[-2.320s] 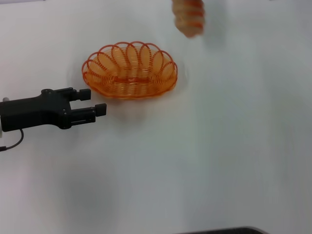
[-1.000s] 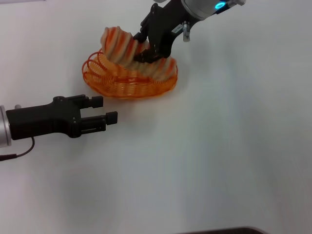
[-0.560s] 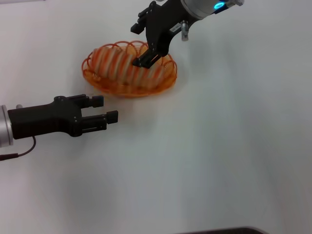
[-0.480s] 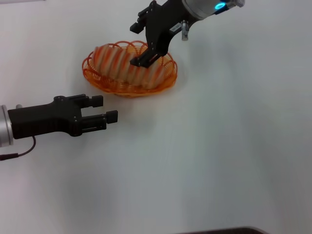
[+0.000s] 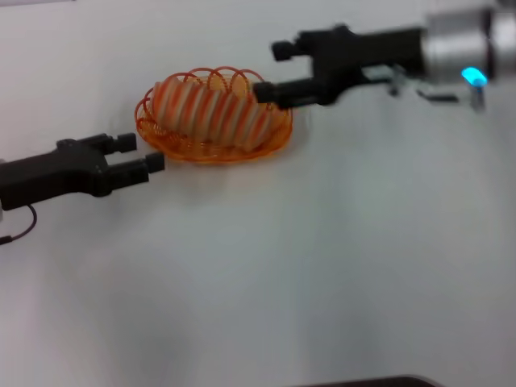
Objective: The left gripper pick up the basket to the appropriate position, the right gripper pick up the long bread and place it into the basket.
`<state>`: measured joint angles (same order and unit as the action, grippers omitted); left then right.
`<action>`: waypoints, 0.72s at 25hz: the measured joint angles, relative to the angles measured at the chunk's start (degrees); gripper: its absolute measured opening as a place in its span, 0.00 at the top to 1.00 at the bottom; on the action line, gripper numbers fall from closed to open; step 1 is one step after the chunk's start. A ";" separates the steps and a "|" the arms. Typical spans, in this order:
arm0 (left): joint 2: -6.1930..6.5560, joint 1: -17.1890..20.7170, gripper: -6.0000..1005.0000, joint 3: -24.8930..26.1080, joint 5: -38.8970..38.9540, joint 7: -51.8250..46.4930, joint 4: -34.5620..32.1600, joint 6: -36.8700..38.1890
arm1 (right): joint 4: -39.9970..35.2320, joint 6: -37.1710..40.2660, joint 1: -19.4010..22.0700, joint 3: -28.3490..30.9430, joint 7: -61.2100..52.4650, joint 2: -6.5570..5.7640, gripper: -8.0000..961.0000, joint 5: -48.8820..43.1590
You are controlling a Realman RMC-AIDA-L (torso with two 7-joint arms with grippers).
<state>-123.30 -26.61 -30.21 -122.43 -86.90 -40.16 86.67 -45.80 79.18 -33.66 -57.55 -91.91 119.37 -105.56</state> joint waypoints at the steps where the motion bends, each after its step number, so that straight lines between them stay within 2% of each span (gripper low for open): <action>1: -0.01 0.00 0.28 0.40 0.00 0.00 0.01 -0.35 | 1.23 1.95 3.10 0.93 1.99 0.00 0.12 3.72; 4: -0.03 -0.01 0.28 1.13 0.30 0.10 0.11 -0.85 | 5.78 5.67 10.82 3.87 7.91 -0.28 0.12 11.79; 8: -0.16 -0.05 0.28 1.23 0.67 0.74 0.19 -1.68 | 11.41 5.22 16.54 8.04 15.01 -0.14 0.12 13.43; 13: -0.34 0.31 0.28 1.26 2.22 3.49 2.23 -3.46 | 17.93 1.22 18.20 9.38 21.54 -0.33 0.11 13.28; 18: -0.25 0.21 0.28 1.07 2.63 3.91 2.78 -3.23 | 18.98 0.70 17.79 8.94 21.94 -0.51 0.11 13.22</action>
<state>-123.55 -26.39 -29.14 -119.80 -82.99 -37.38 83.44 -26.82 79.88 -15.88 -48.62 -69.97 118.85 -92.34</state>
